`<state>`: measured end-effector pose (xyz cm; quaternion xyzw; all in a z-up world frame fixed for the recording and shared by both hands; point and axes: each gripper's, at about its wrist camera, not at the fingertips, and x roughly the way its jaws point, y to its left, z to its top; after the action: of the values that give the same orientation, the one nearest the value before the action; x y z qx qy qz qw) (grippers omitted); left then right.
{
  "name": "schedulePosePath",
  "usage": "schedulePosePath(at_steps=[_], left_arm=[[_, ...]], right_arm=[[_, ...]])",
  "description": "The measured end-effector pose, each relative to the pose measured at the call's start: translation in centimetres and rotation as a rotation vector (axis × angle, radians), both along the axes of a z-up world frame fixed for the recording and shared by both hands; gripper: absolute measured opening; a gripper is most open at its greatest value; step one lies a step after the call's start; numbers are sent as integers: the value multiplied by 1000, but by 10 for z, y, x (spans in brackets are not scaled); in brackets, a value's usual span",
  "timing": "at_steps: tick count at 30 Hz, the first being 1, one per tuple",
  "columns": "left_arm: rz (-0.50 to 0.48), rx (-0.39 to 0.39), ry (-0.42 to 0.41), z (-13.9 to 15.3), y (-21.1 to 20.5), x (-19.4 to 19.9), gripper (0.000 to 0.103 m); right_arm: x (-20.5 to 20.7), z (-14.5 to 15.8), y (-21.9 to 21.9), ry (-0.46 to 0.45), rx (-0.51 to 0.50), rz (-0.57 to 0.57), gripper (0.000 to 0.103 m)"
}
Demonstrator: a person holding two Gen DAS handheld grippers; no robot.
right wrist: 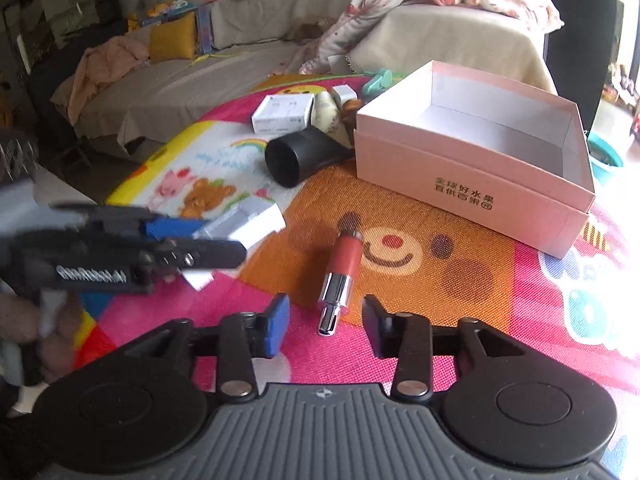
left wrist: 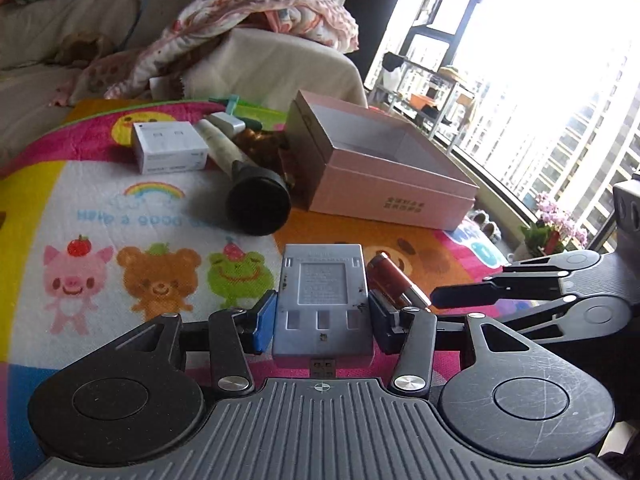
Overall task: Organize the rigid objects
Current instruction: 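Grasp the red lipstick tube with the right gripper while the left gripper carries the white block, then release the white block into the pink box while the right gripper drops the red tube in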
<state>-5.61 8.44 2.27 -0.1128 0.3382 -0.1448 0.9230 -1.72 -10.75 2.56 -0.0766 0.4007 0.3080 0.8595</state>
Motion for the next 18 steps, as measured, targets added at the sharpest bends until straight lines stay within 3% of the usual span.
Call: schedulePosePath(at_steps=[5,8,11,13,15,18], left_arm=[[-3,52,5,10,-6,-1,53],[-42,101,17,11,-16,-7,53],[-98,142,25,13,-27,-15,53],[-122,115,14,21,-30,-18,53],[-137,98,-34,41,-34,-13,53],[-155,149,-183,91,-45,6,53]], right_arm=[[14,-18,13,-98,-55,-29,40],[12,-14,18,-108,-92,15,20],[1,-7,11,-102,-102,49,20],[-8,2,-4,-106,-84,38,20],[-14,18,-21,-126,-45,11,20],[-14,55,-44,-215,12,-41,20]])
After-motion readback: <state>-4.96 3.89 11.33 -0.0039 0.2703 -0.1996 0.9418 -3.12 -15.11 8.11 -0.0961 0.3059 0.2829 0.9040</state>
